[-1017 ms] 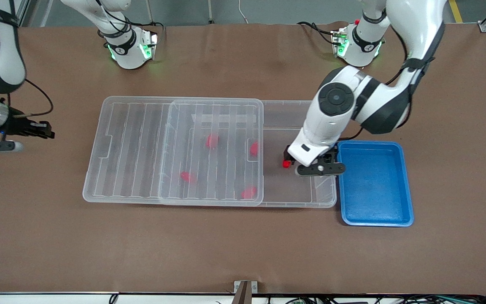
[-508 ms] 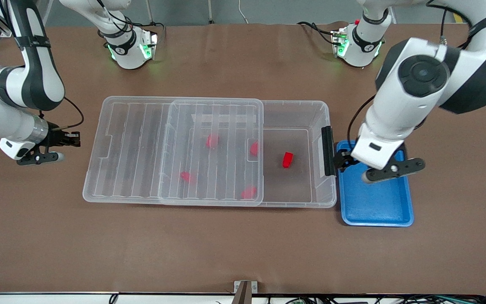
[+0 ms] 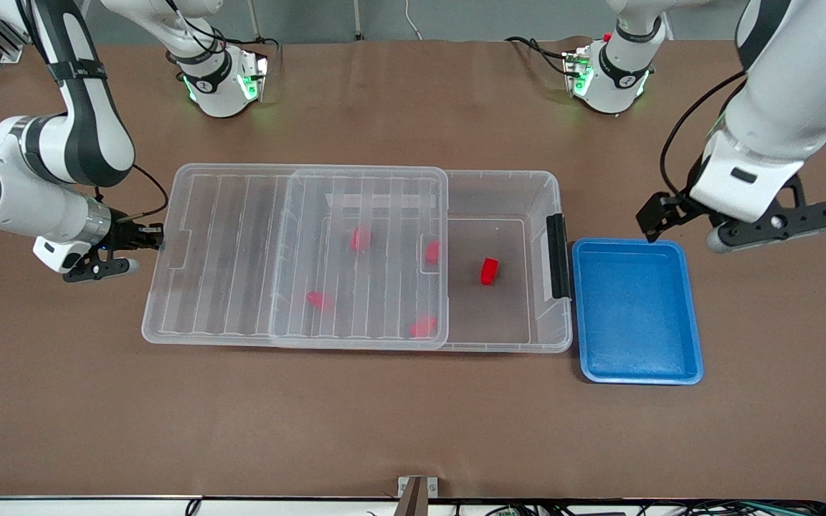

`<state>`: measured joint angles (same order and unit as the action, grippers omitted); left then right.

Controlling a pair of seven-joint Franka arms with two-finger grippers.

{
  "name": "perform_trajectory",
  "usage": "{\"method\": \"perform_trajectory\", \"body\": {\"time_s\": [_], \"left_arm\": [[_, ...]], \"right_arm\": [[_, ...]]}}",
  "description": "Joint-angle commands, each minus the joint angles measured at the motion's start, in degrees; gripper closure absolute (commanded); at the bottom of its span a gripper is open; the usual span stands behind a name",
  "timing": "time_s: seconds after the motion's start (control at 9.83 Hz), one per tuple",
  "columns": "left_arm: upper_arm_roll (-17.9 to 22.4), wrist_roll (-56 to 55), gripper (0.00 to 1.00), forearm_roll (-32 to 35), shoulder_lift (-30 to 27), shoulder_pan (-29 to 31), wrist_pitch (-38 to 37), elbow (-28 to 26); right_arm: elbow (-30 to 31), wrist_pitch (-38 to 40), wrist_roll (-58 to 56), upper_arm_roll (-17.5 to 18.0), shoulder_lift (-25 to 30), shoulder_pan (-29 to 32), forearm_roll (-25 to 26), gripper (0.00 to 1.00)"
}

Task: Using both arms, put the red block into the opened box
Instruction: 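Slide the clear lid shut with the right gripper while the left gripper withdraws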

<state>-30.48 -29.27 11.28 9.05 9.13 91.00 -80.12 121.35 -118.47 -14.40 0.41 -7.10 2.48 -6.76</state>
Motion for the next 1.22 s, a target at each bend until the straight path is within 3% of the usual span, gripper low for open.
{"method": "perform_trajectory", "body": {"time_s": [0.0,0.1,0.31,0.41,0.71,1.12], "left_arm": [[9.67,7.43,0.00,-3.27,-4.11,-5.21,-3.79,-2.24],[16.96,11.38,0.00,-6.76,-5.61,-8.83,-4.60,-2.50],[23.60,20.08,0.00,-8.91,-6.33,-9.75,-7.15,-3.03],[25.02,25.26,0.00,-8.82,-6.94,-9.75,-7.16,-5.03],[24.95,25.06,0.00,-8.12,-14.90,-9.04,-5.42,-14.50],[24.51,23.74,0.00,-8.73,-15.29,-8.87,-5.31,-14.37]], "right_arm": [[0.47,-0.80,1.30,1.25,-0.19,-0.45,-3.25,1.00],[-0.15,-0.72,1.39,2.21,-0.80,-0.89,-3.70,1.00],[-1.20,-0.36,5.50,4.06,-0.98,-0.98,-3.70,1.00],[-1.73,-0.36,8.22,5.64,-1.50,-0.98,-3.70,1.00],[-4.28,-0.19,14.03,8.81,-2.91,-1.07,-3.70,1.00],[-7.35,-0.19,21.24,13.55,-5.37,-1.42,-3.70,1.00]]}}
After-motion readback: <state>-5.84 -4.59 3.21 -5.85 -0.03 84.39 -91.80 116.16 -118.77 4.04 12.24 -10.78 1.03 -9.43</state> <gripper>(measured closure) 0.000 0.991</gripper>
